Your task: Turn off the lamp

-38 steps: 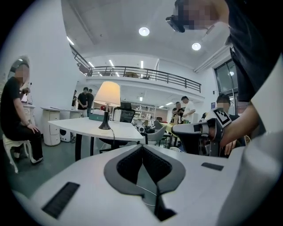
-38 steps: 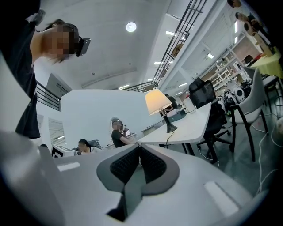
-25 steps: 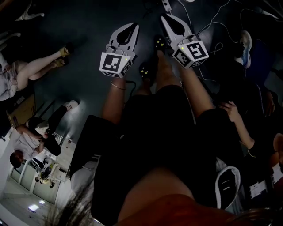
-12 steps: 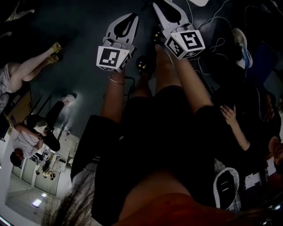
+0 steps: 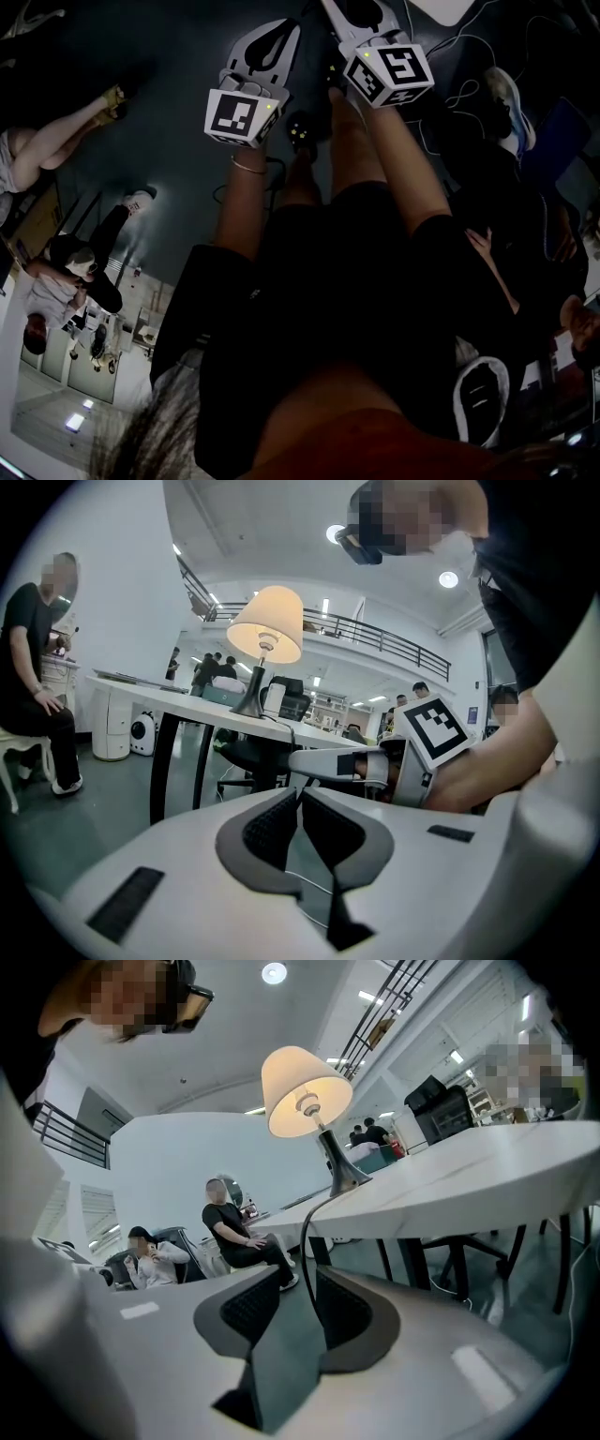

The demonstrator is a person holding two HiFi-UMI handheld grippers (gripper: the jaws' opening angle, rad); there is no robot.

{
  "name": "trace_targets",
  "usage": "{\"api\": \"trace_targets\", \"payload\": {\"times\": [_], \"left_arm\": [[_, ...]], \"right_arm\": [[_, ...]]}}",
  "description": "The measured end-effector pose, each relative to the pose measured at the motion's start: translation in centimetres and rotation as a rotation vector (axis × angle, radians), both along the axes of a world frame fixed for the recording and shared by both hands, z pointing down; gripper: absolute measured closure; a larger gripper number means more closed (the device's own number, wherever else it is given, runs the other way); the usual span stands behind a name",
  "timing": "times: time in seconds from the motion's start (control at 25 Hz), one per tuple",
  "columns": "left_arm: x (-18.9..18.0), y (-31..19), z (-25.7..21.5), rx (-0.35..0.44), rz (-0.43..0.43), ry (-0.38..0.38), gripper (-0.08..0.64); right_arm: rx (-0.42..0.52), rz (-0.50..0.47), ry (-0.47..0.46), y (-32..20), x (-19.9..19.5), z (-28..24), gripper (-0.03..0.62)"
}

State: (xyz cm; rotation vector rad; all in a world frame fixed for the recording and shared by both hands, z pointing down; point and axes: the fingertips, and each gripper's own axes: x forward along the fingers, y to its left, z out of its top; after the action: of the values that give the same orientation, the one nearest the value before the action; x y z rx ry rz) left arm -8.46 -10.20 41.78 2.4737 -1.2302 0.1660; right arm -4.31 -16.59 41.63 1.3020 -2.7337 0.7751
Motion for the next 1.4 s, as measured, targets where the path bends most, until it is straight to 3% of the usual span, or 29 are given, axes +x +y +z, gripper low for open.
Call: {"api": "trace_targets", "payload": {"times": [0.28,0.52,0.76,1.4], "left_arm": [[-0.4,-0.2,1.3,-0.017,-0.012,0.005,0.551],[-0.7,0.0,1.5,-0.014,-0.012,-0.009,0.551],[-0.1,0.3,1.5,-0.004,0.001,-0.020,0.551],[-0.1,-0.4,-0.1,0.032,0.019,-0.024,0.549]], "right_arm": [[-0.010,-0.005,0.005,-1.2,-0.6,1.8,0.505],[-0.020,-0.038,-0.025,-0.7,-0.8,1.3,0.583],[-0.051,-0.048,-0.164,0.3,0.2,-0.6,0.588],[-0.107,-0.047,-0.405,0.8,0.4,-5.5,0.588]]}}
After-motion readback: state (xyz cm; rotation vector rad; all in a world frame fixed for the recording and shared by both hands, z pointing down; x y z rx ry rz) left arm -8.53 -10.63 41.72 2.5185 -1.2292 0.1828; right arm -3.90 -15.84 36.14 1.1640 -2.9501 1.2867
